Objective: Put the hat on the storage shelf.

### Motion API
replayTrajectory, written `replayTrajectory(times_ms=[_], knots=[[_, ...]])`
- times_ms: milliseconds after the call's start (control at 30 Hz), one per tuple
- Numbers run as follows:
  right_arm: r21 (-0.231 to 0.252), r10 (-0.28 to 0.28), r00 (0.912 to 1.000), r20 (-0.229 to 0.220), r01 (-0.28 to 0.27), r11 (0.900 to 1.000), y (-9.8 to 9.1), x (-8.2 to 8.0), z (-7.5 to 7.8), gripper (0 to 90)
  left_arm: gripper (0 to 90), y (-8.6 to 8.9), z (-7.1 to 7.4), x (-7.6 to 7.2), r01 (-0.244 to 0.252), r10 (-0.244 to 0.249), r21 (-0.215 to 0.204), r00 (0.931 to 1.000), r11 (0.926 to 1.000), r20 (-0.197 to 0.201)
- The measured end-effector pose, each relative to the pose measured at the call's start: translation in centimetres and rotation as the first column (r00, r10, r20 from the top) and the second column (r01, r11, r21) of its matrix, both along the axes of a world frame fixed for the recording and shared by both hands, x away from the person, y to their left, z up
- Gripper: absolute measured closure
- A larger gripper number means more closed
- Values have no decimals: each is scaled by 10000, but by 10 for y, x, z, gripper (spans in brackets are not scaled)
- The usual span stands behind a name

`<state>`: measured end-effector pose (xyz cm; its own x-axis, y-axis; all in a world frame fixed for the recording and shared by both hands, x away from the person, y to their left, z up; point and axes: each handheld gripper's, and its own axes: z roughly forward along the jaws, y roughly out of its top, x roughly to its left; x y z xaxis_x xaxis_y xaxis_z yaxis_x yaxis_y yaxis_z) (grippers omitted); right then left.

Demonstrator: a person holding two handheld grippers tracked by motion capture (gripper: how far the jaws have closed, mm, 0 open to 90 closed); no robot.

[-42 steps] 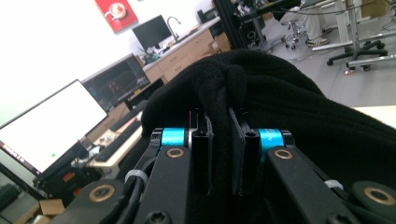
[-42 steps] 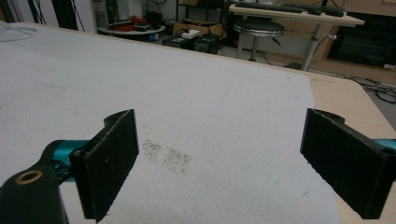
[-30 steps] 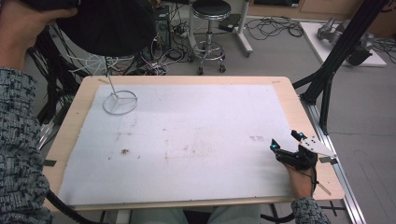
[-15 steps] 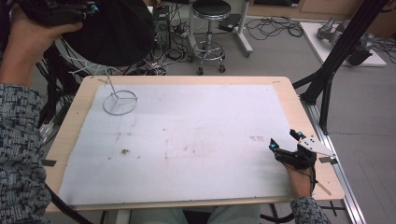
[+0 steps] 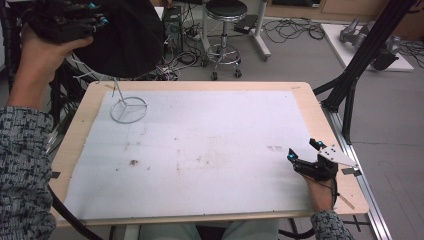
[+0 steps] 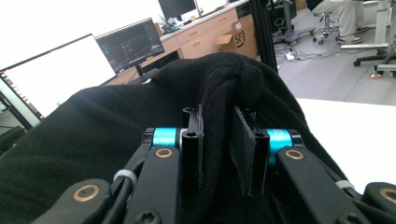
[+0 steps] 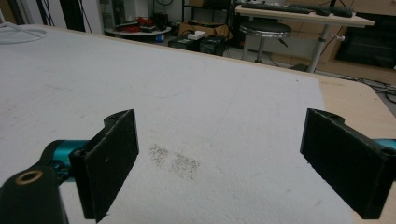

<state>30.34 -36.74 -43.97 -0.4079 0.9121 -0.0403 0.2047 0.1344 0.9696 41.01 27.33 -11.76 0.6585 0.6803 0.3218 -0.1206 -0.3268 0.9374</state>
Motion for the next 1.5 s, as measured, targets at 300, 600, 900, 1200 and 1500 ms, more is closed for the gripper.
replayTrajectory(times_ms=[300, 600, 900, 1200, 1500], knots=[[-59, 12, 10000, -43, -12, 10000, 0, 0, 0, 105, 724, 2, -21, -1, -128, 124, -369, 9998, 9992, -129], [-8, 39, 10000, -55, -39, 10000, 1, 1, 0, 105, 706, 3, -41, -3, -127, 128, -593, 9999, 9982, 15], [-96, 38, 9999, -101, -39, 9999, 2, 2, -1, 105, 665, 7, -57, -5, -161, 165, -946, 9999, 9954, 38], [-71, 40, 9999, -121, -40, 10000, 2, 2, -1, 105, 611, 9, -62, -9, 6, 22, -1024, 9996, 9947, 276], [-85, 49, 9999, -103, -50, 10000, 2, 2, -1, 105, 557, 14, -64, -14, 148, -108, -1115, 9993, 9937, 361]])
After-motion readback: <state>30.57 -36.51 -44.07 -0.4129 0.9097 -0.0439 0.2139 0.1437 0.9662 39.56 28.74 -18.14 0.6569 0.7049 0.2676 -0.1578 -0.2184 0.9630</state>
